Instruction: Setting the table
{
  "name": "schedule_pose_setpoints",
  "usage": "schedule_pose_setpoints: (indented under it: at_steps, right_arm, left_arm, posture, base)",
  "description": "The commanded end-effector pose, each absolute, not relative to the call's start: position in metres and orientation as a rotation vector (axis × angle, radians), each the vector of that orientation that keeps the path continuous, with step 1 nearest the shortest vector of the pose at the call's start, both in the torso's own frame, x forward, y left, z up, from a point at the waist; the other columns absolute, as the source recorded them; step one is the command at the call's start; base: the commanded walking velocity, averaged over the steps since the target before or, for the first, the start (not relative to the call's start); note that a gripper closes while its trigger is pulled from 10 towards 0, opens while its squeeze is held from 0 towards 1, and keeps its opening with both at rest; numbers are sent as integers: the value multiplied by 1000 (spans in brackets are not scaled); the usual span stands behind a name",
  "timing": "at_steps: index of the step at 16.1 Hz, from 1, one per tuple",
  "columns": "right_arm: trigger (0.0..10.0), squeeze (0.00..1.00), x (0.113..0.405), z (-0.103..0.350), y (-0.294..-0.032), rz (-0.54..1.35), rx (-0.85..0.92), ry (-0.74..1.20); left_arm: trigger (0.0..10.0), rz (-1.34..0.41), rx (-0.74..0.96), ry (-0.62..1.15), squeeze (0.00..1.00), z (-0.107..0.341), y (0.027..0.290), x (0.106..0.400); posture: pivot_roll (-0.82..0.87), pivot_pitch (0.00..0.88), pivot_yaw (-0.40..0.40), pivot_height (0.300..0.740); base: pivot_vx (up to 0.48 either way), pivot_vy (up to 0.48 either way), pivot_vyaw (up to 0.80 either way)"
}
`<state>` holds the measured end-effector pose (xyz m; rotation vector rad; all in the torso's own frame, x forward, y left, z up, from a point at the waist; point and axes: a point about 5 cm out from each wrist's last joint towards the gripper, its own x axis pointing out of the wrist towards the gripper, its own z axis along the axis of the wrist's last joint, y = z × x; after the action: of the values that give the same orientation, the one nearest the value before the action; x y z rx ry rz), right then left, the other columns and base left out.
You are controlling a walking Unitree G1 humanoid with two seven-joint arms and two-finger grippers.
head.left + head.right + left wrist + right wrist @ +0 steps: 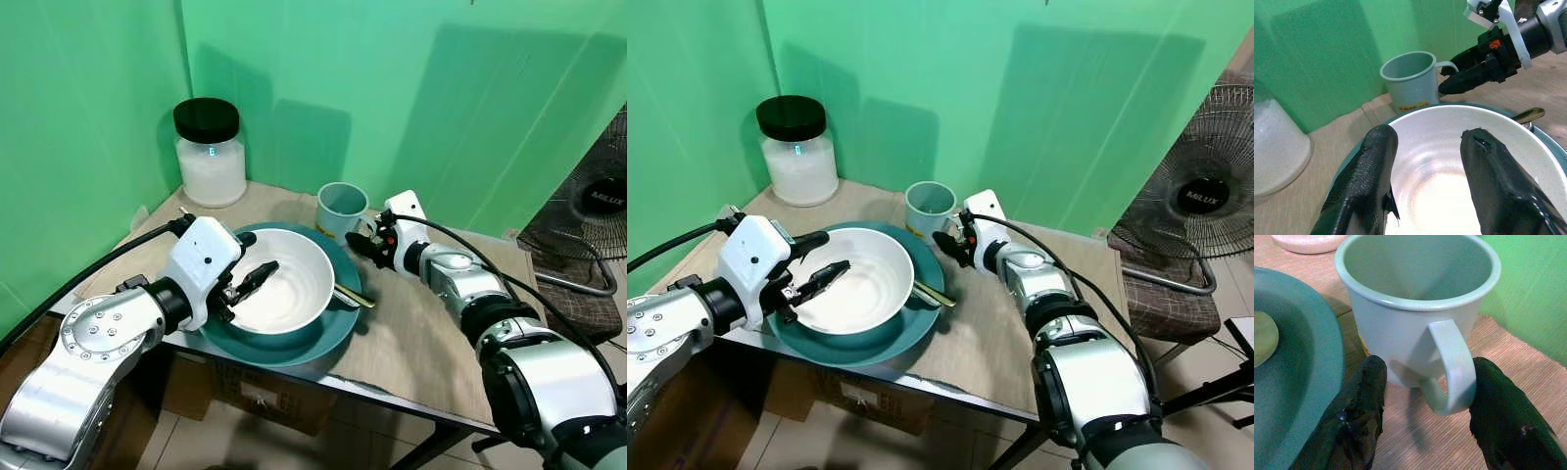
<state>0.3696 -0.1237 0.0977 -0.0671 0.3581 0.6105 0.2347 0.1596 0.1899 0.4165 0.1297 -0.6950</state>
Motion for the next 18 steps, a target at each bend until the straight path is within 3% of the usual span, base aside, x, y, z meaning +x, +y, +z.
schedule_pose_setpoints:
  at_steps: [1,18]
  right_arm:
    - [0,0,372,102,-123,595,-36,352]
    - [0,0,376,110,-122,581,-27,308]
  left_arm:
    - [10000,-719,426,128,0,191,157,232]
    - [10000,-754,424,133,0,190,154,233]
  posture:
    - [63,19,-113,740]
    - [63,0,-108,740]
  base:
    - [0,0,0]
    - [0,0,0]
